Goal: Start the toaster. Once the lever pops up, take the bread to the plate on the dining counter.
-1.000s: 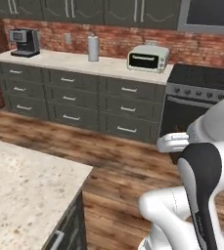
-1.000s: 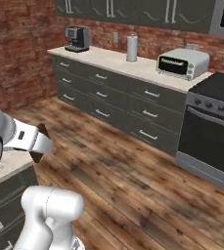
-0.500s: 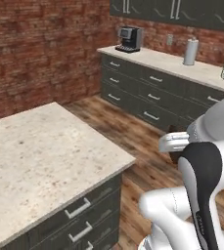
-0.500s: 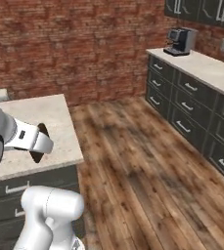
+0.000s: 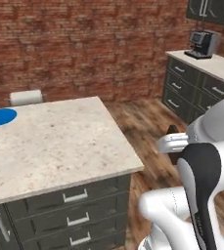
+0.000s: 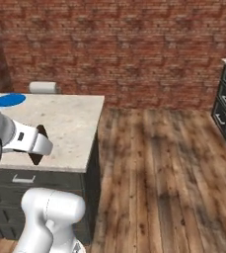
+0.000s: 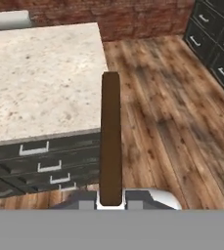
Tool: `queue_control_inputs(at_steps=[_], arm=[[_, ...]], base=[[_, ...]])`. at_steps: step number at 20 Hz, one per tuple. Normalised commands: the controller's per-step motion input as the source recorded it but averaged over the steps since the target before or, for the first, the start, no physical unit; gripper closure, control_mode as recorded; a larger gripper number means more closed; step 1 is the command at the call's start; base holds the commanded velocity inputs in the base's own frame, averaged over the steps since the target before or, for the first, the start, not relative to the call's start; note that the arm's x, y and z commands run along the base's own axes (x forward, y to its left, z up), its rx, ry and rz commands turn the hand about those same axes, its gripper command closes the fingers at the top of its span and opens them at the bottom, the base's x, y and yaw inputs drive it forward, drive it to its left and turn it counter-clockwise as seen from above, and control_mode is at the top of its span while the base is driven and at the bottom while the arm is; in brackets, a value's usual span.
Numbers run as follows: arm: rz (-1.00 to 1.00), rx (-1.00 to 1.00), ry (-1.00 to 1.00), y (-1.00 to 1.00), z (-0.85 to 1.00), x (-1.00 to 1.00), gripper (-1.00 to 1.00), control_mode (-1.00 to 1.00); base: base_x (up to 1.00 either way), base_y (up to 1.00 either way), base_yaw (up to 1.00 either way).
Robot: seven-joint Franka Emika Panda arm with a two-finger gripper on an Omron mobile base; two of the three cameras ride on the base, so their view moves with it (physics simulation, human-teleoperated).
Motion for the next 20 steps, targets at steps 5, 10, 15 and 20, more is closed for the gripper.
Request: queue_control_inputs(at_steps=[5, 10, 15, 20], arm=[[0.0, 0.0, 0.0, 0.0, 0.0, 0.0, 1.0, 1.0], [0.0, 0.0, 0.0, 0.0, 0.0, 0.0, 1.0, 1.0], [0.0, 0.0, 0.0, 0.0, 0.0, 0.0, 1.0, 1.0], [0.0, 0.0, 0.0, 0.0, 0.0, 0.0, 1.0, 1.0]], base=[[0.29, -1.0, 0.42], [0.67, -1.0, 0.36], [0.99, -0.88, 0.28], [1.0, -0.89, 0.25]])
